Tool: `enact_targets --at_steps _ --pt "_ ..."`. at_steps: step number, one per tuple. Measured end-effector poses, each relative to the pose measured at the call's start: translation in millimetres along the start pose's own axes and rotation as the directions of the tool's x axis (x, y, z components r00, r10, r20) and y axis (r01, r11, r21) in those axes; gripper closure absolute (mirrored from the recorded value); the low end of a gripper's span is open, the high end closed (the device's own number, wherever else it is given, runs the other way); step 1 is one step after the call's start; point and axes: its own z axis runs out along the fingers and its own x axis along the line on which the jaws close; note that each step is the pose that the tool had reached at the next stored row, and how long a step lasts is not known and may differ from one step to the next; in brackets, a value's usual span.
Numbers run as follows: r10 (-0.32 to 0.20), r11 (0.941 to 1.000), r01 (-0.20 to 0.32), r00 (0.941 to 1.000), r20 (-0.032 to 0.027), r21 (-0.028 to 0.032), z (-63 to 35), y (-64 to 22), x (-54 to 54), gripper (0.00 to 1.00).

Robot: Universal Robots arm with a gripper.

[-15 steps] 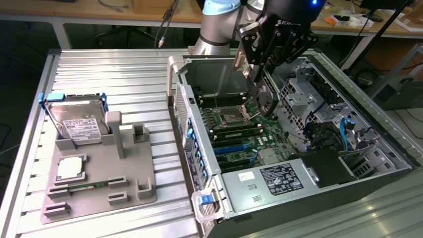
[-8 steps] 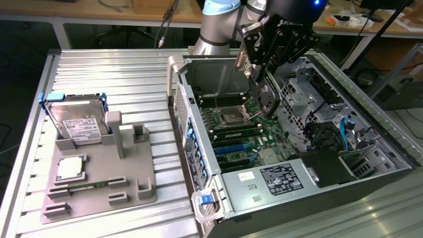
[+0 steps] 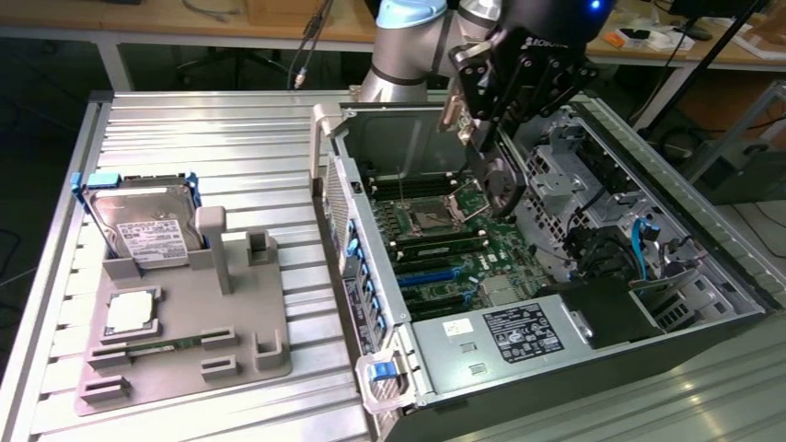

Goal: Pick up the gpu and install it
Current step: 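Insert the gpu into the slot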

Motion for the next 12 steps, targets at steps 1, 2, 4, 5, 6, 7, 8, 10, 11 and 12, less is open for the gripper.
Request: enact_targets --at_steps 1,2,4,5,6,7,8,10,11,12 --pt "0.000 1.0000 0.000 1.0000 0.0000 0.0000 0.0 0.0 -0.5 0.73" --pt "0.000 1.0000 0.000 1.0000 0.0001 0.0000 0.1 0.0 -1.0 0.73" --pt "0.000 1.0000 0.000 1.0000 0.0001 -0.0001 0.1 0.1 -2.0 0.73" --pt "0.000 1.0000 0.000 1.0000 0.0001 0.0000 0.1 0.1 -2.6 0.73" --pt "0.000 1.0000 0.000 1.0000 0.0001 0.0000 0.1 0.1 -2.9 0.73" --pt "0.000 1.0000 0.000 1.0000 0.0000 0.0000 0.1 0.1 -3.3 0.73" --pt "0.000 1.0000 0.000 1.0000 0.0001 -0.0001 0.1 0.1 -3.4 0.73" --pt "0.000 1.0000 0.000 1.0000 0.0000 0.0000 0.1 0.1 -3.6 0.73" --pt "0.000 1.0000 0.000 1.0000 0.0001 0.0000 0.1 0.1 -3.6 0.73" --pt "0.000 1.0000 0.000 1.0000 0.0000 0.0000 0.1 0.1 -3.6 0.73"
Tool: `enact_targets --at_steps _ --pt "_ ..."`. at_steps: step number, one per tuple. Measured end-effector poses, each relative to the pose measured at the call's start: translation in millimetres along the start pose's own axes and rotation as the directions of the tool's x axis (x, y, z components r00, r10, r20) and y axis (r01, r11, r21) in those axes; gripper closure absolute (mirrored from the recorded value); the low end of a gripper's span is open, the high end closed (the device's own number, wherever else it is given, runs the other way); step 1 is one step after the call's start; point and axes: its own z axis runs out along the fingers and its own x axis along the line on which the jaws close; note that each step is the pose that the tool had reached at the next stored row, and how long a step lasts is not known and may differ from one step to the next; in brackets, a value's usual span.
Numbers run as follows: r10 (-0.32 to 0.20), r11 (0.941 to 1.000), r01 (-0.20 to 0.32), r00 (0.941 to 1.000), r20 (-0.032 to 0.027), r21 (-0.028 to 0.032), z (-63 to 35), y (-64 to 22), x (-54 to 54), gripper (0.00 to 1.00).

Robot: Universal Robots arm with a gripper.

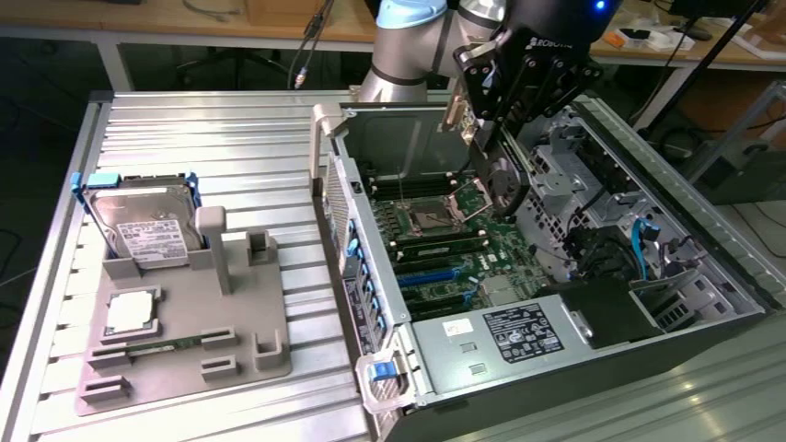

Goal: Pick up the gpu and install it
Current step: 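Insert the gpu into the slot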

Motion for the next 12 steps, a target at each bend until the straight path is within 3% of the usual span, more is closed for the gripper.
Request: enact_targets --at_steps 12 --pt "-0.008 1.0000 0.008 1.0000 -0.0005 -0.0003 0.1 0.2 -3.2 0.73"
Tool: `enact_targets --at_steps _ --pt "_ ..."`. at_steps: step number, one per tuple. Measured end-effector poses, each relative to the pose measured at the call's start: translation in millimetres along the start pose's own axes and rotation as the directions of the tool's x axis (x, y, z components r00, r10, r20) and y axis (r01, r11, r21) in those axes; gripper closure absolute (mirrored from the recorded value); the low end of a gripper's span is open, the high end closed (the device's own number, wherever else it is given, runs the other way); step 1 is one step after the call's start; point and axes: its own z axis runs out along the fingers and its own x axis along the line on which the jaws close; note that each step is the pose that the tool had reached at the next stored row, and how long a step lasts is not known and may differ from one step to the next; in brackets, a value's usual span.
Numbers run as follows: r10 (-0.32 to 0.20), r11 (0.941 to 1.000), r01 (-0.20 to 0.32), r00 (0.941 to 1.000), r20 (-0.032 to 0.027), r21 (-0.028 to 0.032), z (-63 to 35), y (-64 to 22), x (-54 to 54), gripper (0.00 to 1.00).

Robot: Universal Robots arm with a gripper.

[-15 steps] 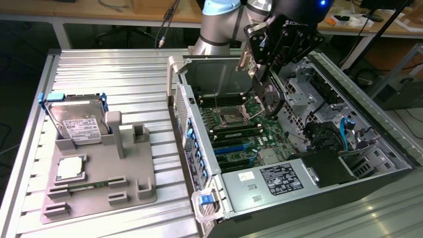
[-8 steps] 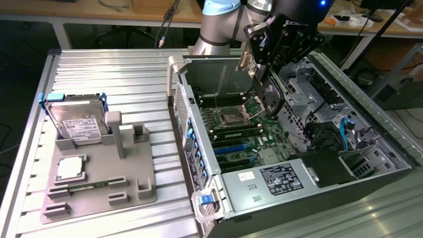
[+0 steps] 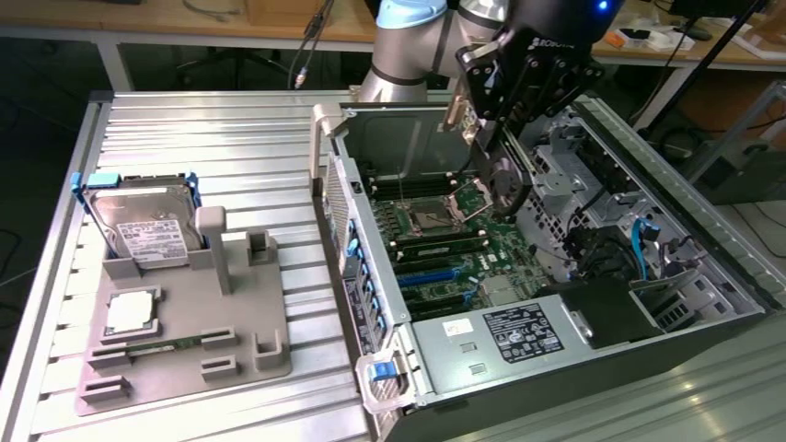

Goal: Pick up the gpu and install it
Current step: 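Insert the gpu into the slot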

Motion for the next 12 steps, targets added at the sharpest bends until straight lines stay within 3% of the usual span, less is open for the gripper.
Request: enact_targets --at_steps 12 --pt "-0.001 1.0000 0.001 1.0000 0.0000 0.0000 0.7 0.6 -24.0 0.73"
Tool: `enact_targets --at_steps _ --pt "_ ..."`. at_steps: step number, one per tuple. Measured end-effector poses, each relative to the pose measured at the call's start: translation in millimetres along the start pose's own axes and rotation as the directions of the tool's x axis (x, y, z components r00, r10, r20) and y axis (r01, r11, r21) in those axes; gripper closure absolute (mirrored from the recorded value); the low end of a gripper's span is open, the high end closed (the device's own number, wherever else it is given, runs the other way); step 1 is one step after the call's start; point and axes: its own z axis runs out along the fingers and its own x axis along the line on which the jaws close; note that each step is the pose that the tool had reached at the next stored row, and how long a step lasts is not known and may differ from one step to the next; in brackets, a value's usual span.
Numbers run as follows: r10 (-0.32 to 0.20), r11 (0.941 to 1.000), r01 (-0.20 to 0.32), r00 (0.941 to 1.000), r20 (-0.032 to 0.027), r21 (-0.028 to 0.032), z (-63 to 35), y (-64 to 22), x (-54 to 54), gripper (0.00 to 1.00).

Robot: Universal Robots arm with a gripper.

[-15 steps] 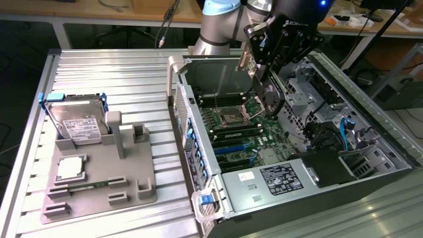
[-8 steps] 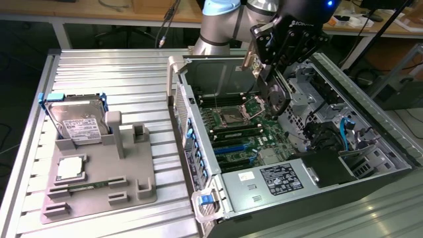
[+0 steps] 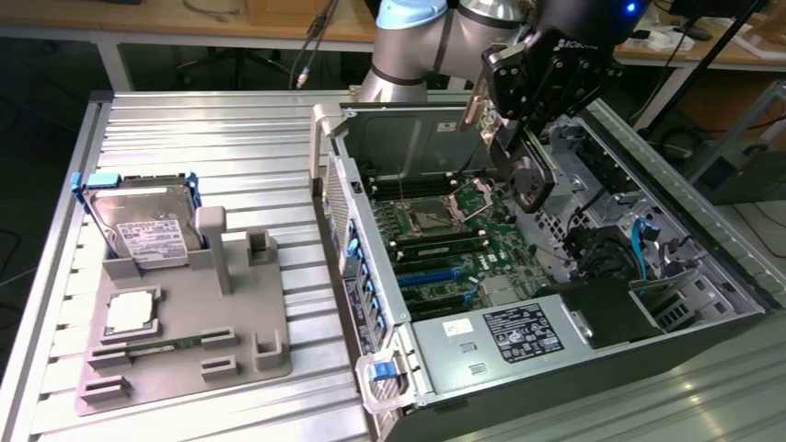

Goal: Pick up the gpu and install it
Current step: 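Insert the gpu into the slot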

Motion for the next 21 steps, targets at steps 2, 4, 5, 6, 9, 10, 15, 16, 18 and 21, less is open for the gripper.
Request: enact_targets --at_steps 2,4,5,6,9,10,15,16,18,21 --pt "0.000 1.0000 0.000 1.0000 0.0000 0.0000 0.1 0.0 -2.7 0.73" --pt "0.000 1.0000 0.000 1.0000 0.0000 -0.0001 0.1 0.0 -3.6 0.73" --pt "0.000 1.0000 0.000 1.0000 0.0000 -0.0001 0.1 0.1 -3.6 0.73" --pt "0.000 1.0000 0.000 1.0000 0.0000 0.0000 0.1 0.1 -3.6 0.73" --pt "0.000 1.0000 0.000 1.0000 0.0001 -0.0001 0.1 0.1 -3.6 0.73" --pt "0.000 1.0000 0.000 1.0000 0.0000 0.0000 0.1 0.1 -3.7 0.73" --pt "-0.006 1.0000 0.006 1.0000 -0.0004 -0.0002 0.1 0.1 -3.7 0.73" --pt "-0.009 1.0000 0.009 1.0000 -0.0005 -0.0002 0.1 0.1 -3.7 0.73" --pt "-0.014 0.9999 0.014 0.9999 -0.0008 -0.0004 0.1 0.1 -3.7 0.73" --pt "-0.022 0.9997 0.022 0.9997 -0.0014 -0.0006 0.1 0.1 -3.7 0.73"
